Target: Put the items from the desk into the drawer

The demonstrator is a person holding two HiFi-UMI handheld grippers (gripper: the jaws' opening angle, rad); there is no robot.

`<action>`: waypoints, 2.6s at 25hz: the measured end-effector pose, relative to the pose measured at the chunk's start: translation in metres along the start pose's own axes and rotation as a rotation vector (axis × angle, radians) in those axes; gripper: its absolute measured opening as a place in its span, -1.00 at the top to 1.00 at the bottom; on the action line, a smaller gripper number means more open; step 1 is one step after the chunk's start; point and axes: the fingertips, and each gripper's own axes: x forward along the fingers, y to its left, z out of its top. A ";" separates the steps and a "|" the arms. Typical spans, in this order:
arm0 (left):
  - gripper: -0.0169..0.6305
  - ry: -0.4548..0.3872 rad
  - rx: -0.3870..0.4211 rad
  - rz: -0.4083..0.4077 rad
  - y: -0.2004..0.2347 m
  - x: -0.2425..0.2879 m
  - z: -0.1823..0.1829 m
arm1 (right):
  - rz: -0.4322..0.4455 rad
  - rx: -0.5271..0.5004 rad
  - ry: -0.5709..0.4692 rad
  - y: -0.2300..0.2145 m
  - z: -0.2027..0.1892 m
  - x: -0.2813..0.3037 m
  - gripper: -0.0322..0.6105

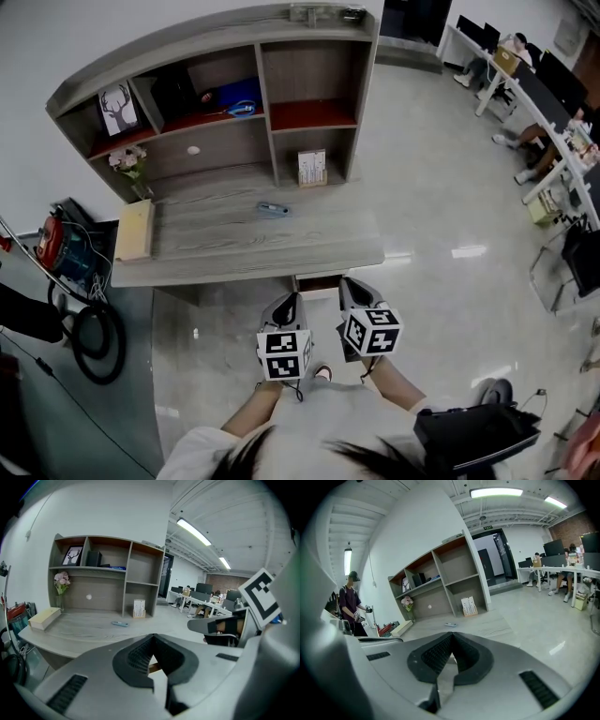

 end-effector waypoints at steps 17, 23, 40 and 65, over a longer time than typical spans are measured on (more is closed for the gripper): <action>0.96 0.000 -0.060 -0.018 0.050 0.057 0.039 | -0.002 0.016 0.062 0.010 0.016 0.073 0.90; 0.96 0.021 -0.085 0.013 0.069 0.061 0.032 | 0.014 0.012 0.059 0.016 0.020 0.090 0.90; 0.96 0.002 -0.098 0.058 0.083 0.059 0.037 | 0.054 -0.034 0.014 0.024 0.039 0.100 0.87; 0.96 0.023 -0.154 0.113 0.116 0.059 0.025 | 0.101 -0.157 0.108 0.032 0.020 0.128 0.67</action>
